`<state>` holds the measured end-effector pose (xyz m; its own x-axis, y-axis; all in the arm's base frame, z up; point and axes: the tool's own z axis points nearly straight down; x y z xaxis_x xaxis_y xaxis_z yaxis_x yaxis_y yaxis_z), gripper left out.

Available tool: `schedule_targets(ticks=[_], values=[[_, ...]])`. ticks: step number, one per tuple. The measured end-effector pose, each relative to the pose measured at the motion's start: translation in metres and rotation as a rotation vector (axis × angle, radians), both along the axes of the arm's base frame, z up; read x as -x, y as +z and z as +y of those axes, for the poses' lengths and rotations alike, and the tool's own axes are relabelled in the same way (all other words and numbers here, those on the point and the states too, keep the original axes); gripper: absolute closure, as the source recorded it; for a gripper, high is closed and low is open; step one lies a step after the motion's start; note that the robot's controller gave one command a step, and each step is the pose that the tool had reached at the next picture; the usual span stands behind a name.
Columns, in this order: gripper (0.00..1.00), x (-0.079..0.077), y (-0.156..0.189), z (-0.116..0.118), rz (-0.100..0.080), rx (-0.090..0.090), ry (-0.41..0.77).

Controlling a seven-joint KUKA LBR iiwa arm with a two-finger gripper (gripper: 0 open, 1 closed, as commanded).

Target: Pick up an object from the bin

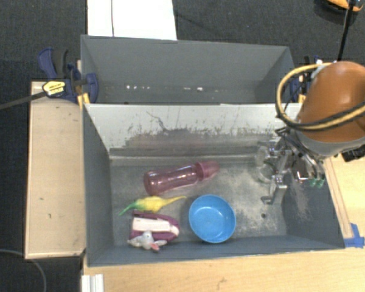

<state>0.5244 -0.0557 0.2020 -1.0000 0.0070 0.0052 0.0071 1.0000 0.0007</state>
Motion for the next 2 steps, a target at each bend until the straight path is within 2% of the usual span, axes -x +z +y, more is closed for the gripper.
schedule_targets(ticks=[1, 2], values=[[0.0, -0.002, 0.004, 0.0, -0.008, 0.001, 0.002], [0.0, -0.025, -0.029, 0.03, -0.016, 0.003, 0.029]])
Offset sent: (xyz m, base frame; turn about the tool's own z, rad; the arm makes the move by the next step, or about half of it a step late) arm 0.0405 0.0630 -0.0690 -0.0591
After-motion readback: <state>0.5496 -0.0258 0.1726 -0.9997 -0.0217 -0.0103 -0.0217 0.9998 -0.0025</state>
